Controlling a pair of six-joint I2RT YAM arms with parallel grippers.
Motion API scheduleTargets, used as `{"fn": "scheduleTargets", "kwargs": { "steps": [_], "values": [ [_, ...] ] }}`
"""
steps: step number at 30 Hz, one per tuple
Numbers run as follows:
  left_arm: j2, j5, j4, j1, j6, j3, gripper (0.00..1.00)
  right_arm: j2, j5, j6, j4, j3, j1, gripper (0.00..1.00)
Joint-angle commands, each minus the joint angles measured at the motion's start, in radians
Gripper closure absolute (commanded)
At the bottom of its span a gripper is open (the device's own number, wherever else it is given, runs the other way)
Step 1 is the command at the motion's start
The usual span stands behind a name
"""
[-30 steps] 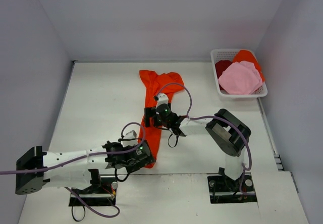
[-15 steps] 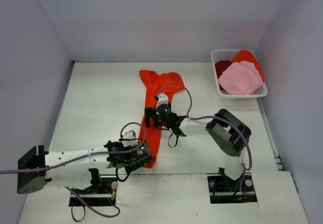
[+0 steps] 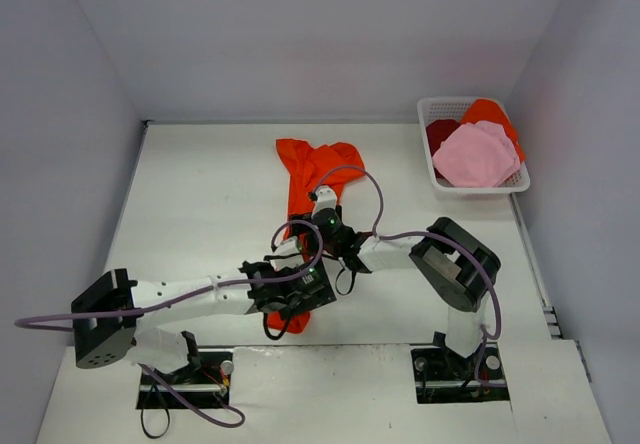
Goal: Fold and stack the t-shirts
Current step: Fold the tshirt
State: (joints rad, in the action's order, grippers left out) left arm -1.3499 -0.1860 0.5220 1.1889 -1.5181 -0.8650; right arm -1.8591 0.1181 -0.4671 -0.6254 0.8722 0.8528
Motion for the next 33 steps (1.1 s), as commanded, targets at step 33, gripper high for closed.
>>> {"fn": "scheduleTargets", "kwargs": {
  "steps": [33],
  "values": [
    [0.339,0.002,0.098,-0.034,-0.044,0.27,0.23,0.049,0.043,0.03,0.127,-0.042,-0.046,0.06]
  ]
}}
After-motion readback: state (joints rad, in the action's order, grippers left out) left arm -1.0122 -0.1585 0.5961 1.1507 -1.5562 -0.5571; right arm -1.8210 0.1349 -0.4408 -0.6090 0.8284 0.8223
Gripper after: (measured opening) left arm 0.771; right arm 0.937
